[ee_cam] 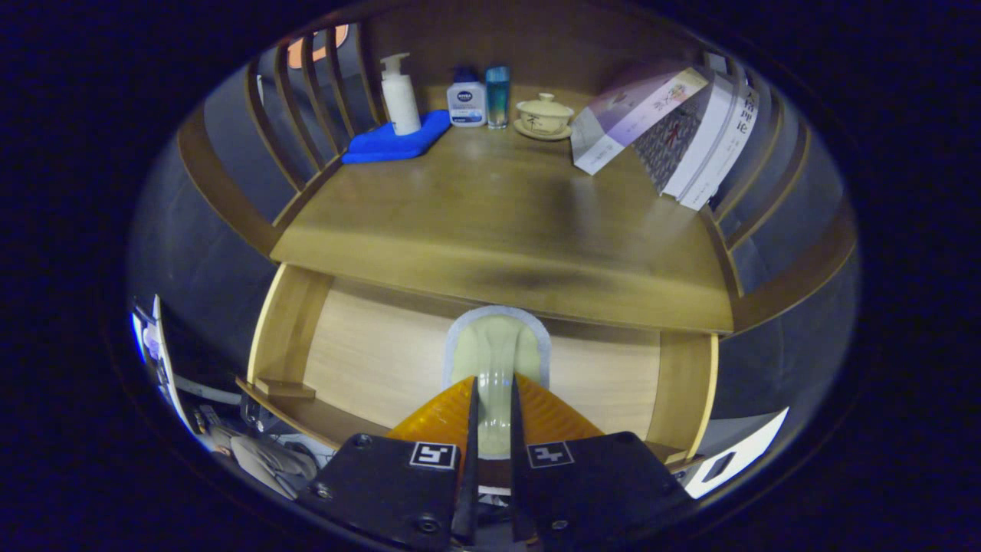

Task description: Pull open the drawer, take out the items inside it, and place them on the countertop above the cabinet.

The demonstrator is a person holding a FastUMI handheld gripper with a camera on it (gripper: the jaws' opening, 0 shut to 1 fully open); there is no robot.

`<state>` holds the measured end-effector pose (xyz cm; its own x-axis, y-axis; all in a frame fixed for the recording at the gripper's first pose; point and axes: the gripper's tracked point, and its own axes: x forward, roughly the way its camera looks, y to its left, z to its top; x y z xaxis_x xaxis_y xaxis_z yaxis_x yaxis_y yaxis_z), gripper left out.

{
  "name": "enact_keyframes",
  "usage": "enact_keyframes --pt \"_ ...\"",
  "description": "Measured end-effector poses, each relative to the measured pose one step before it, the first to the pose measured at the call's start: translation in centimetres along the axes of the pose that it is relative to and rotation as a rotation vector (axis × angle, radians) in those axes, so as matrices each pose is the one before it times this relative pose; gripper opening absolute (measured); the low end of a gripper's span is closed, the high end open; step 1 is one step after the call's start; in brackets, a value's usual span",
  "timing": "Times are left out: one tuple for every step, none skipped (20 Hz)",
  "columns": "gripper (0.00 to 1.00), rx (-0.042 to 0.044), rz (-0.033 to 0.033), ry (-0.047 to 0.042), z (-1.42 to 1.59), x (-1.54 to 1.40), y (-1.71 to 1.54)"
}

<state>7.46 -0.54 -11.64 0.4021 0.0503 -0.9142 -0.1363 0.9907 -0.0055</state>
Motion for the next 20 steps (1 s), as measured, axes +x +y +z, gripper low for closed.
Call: enact_keyframes --pt "0.2 0.00661 0.00628 -0.00526 0.461 -0.314 0.049" --pt "0.2 0.00339 0.00294 -0.0093 0.671 -0.483 0.023" --pt "0.2 -0.00524 -0.00381 -0.01393 0.682 -0.401 -0.088" --pt "0.2 0.00019 -0.00218 -0.01069 0.802 -0.283 -0.103" --pt "0.2 0.0027 0.00432 -0.00714 0.626 -0.137 0.062" --pt "0.2 0.0049 0.00324 -0.00371 0.759 -0.115 0.098" --pt "0.2 0.00378 0.00421 -0.00514 0.782 0.02 0.11" --pt "0.2 0.0073 -0.00243 -0.0052 0.868 0.21 -0.075" --pt "0.2 0.00692 -0.00165 -0.00577 0.799 0.213 0.046" --pt "0.2 0.00707 -0.00058 -0.00177 0.856 0.379 -0.003" --pt "0.2 0.00637 0.00121 0.00092 0.661 0.488 0.079" --pt "0.2 0.01273 0.00528 -0.00026 0.828 0.385 0.133" --pt "0.2 0.01098 0.00813 0.00024 0.816 0.504 0.183" --pt "0.2 0.00683 -0.00176 0.00064 0.832 0.447 0.02" --pt "0.2 0.00989 -0.00987 0.00085 0.662 0.559 -0.269" --pt "0.2 0.00994 -0.00355 0.00366 0.574 0.563 -0.096" --pt "0.2 0.00855 -0.00239 0.00629 0.332 0.634 0.087" --pt "0.2 0.00483 -0.00296 0.00648 0.248 0.531 -0.053" --pt "0.2 0.00974 0.00252 0.00555 0.113 0.535 0.024" --pt "0.2 0.01817 -0.00129 0.00854 -0.001 0.5 -0.11"
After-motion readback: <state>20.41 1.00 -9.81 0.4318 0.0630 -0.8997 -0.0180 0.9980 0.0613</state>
